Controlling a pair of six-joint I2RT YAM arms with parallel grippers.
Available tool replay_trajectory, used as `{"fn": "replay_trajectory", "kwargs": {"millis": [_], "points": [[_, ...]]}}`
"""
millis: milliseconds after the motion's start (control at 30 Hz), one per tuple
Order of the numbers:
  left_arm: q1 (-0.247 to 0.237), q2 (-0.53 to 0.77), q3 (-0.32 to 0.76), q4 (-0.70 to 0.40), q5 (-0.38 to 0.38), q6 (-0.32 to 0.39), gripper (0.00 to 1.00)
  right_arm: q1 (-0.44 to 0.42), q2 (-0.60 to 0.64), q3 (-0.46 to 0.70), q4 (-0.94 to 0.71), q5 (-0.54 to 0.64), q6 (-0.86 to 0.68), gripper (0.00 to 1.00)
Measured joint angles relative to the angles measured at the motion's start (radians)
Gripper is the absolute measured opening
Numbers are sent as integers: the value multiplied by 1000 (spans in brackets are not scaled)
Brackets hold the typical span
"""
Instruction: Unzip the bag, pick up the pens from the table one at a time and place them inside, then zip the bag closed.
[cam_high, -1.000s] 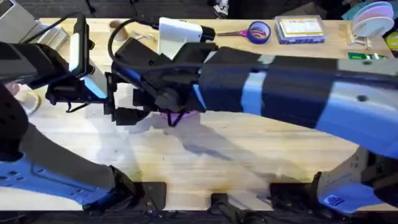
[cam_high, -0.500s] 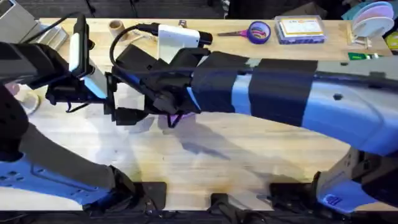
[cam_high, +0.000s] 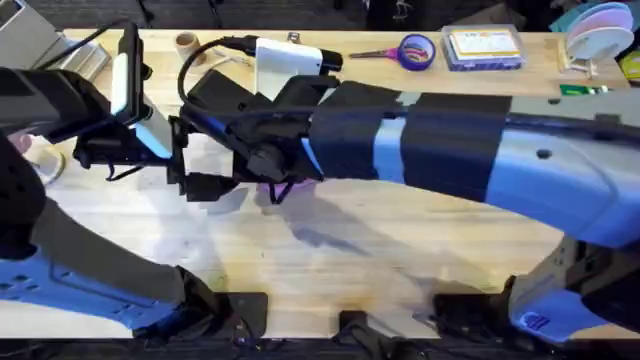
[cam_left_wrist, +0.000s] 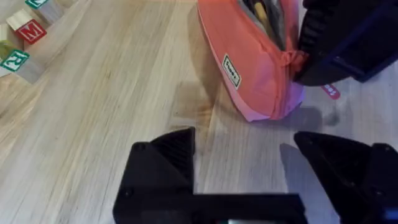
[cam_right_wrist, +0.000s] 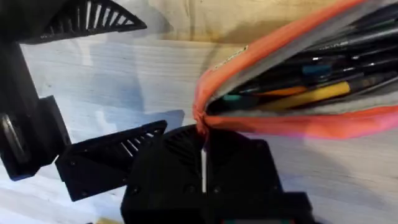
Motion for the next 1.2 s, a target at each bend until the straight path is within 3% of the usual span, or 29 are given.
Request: {"fn": "replay_trajectory", "kwargs": {"millis": [200,400,667,967,1200], "points": [[0,0,0,0,0,0,994,-3,-5,0,-1,-2,-7,32],[0,0,0,-5,0,0,993,-53,-105,0,-10,-13,-23,32],[-6,0,0,-63,23,0,993,-84,-110,0,0,-26,-24,32],[-118,0,0,-27,24,-3,993,-100,-110,0,3,-27,-24,31],[-188,0,0,127,71,-123,993,-100,-110,0,3,-27,-24,31]]}}
